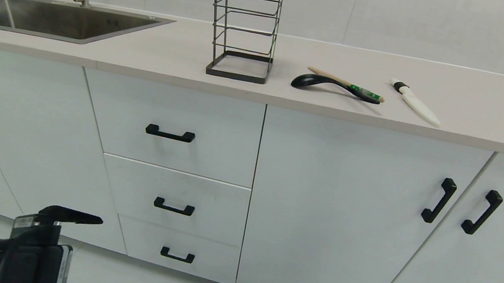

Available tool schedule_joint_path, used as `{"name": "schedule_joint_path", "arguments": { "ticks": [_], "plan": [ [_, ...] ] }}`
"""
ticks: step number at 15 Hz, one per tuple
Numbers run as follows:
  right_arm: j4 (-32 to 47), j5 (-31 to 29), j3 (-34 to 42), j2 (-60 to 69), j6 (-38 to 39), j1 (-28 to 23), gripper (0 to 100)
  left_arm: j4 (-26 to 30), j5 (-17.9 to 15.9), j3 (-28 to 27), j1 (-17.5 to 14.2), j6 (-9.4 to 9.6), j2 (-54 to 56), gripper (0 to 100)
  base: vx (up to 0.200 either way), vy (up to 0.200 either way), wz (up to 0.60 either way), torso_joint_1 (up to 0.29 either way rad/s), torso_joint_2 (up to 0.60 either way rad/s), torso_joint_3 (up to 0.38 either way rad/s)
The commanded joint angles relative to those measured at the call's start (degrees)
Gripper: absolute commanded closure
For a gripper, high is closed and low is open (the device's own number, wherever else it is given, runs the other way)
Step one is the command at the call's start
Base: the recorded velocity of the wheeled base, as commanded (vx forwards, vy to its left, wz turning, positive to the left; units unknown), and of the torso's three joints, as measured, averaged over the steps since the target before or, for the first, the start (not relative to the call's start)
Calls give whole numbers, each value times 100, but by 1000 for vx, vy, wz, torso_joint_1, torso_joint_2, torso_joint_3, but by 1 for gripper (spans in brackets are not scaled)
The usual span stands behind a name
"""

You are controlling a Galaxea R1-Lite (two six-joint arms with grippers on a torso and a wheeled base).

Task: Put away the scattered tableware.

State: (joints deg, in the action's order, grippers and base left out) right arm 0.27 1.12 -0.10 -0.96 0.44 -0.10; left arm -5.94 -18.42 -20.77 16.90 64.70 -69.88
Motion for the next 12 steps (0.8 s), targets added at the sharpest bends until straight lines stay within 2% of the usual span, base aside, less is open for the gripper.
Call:
{"name": "schedule_joint_path", "arguments": {
  "ticks": [1, 3, 7, 9, 12],
  "plan": [
    [0, 2, 1, -9, 0, 1, 100, -206, 172, -15, 226, -10, -632, 0, 0, 0, 0, 0, 0, 0],
    [0, 2, 1, -9, 0, 1, 100, -470, 330, -58, 332, -18, -1037, 0, 0, 0, 0, 0, 0, 0],
    [0, 2, 1, -9, 0, 1, 100, -1041, 752, -85, 341, -1, -1951, 0, 0, 0, 0, 0, 0, 0],
    [0, 2, 1, -9, 0, 1, 100, -1147, 805, -102, 376, -1, -2188, 0, 0, 0, 0, 0, 0, 0],
    [0, 2, 1, -9, 0, 1, 100, -1507, 849, -498, 455, -10, -2962, 0, 0, 0, 0, 0, 0, 0]
  ]
}}
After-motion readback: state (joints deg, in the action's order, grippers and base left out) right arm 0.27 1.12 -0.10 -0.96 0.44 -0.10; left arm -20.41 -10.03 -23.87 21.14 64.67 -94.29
